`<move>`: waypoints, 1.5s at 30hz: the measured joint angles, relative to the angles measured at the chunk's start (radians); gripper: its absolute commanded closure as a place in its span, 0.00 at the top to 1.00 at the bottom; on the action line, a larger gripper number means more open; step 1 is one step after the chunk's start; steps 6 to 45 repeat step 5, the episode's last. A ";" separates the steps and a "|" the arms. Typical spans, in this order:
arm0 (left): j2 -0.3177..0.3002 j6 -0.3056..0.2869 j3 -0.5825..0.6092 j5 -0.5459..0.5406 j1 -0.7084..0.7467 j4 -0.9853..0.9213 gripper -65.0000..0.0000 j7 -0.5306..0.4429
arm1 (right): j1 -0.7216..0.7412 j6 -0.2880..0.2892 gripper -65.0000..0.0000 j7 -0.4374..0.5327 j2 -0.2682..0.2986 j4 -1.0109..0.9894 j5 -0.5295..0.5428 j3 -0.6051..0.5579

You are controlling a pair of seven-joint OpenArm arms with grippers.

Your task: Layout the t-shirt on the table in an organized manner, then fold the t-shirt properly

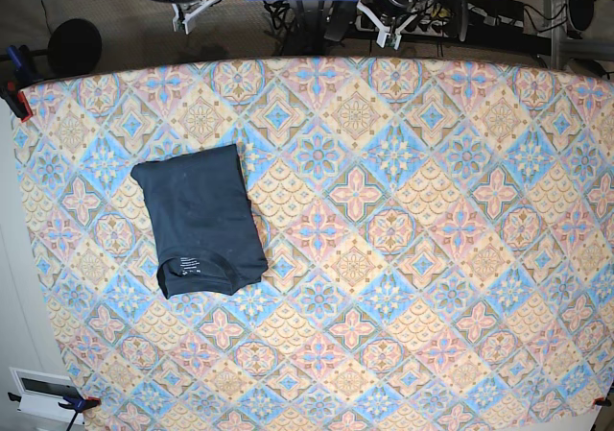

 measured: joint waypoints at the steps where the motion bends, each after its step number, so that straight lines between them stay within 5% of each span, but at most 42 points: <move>1: 0.011 0.000 0.000 0.000 0.000 -0.002 0.00 0.001 | -0.002 -0.019 0.00 -0.001 0.005 0.000 -0.001 0.000; 5: 0.020 0.000 0.000 0.000 0.000 -0.002 0.00 0.004 | 0.000 -0.130 0.00 0.008 0.016 0.000 0.000 0.000; 45: 0.020 0.000 0.000 0.000 0.000 -0.002 0.00 0.004 | 0.000 -0.130 0.00 0.008 0.016 0.000 0.000 0.000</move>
